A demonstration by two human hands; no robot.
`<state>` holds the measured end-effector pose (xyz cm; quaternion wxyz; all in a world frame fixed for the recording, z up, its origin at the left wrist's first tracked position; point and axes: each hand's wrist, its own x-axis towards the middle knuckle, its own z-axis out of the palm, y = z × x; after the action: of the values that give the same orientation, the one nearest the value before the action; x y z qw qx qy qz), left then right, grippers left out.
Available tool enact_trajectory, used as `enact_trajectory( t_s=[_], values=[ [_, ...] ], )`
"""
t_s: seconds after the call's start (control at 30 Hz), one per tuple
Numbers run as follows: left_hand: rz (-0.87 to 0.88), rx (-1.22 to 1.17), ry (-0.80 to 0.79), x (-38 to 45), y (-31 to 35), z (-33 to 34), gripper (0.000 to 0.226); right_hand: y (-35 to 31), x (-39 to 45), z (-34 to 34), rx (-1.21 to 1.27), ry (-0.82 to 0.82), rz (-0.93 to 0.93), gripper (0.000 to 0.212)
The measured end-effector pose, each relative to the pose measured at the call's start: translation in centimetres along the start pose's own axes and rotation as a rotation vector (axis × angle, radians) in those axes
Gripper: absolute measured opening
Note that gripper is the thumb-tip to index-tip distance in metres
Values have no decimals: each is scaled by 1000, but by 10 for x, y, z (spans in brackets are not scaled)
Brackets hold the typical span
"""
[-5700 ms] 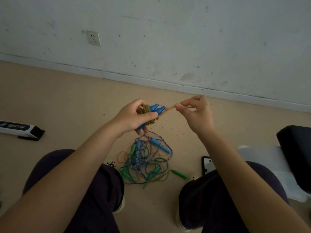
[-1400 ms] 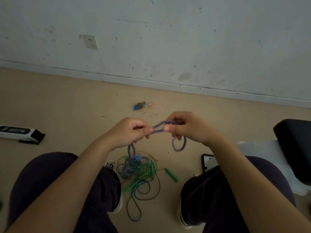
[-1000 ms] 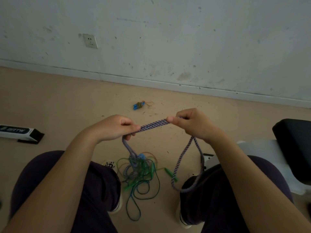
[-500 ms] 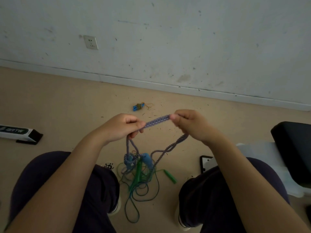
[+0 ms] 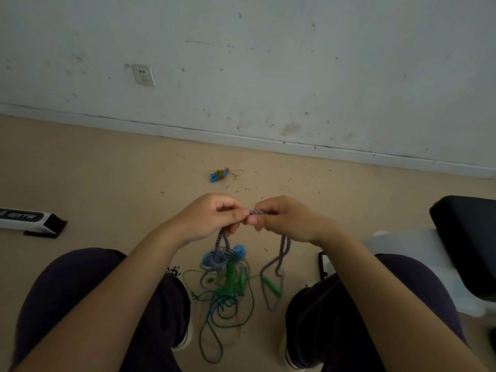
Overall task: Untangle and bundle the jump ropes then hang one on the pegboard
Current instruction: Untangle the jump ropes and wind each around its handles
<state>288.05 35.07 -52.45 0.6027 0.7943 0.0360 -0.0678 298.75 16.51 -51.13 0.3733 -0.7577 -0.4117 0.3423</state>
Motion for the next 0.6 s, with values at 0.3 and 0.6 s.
enact_trajectory(
  t_s=[0.3, 0.6],
  values=[
    [-98, 231, 111, 0, -14, -27, 8, 18, -6, -31, 262, 552, -70, 32],
    [-12, 48, 200, 2, -7, -3, 5, 8, 2, -4, 156, 226, 6, 43]
  ],
)
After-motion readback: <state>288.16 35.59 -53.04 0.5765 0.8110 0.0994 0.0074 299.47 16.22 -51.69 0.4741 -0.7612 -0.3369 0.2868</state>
